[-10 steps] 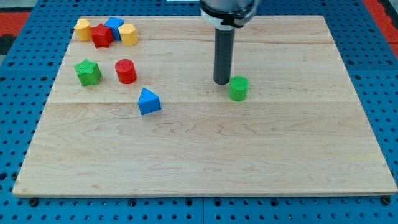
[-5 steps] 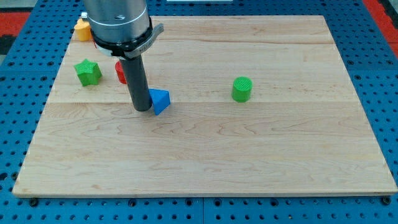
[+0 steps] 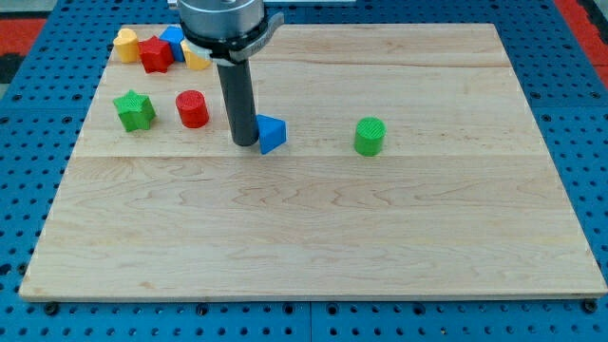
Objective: Place the triangle and green circle in a diagonal line
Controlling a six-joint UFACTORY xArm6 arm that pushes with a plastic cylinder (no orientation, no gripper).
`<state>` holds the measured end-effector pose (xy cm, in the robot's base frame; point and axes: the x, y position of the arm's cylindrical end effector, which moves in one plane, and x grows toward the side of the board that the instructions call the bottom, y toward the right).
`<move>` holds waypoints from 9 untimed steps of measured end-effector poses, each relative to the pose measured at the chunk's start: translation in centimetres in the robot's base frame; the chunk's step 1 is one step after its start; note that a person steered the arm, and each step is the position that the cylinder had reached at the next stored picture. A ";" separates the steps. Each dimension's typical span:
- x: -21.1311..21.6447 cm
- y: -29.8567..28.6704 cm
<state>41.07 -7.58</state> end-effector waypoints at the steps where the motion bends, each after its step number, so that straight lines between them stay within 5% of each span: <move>1: 2.2 -0.8; 2: 6.8 -0.3; 5: -0.4 1.0; 8: 4.5 5.1; 9: 3.1 9.7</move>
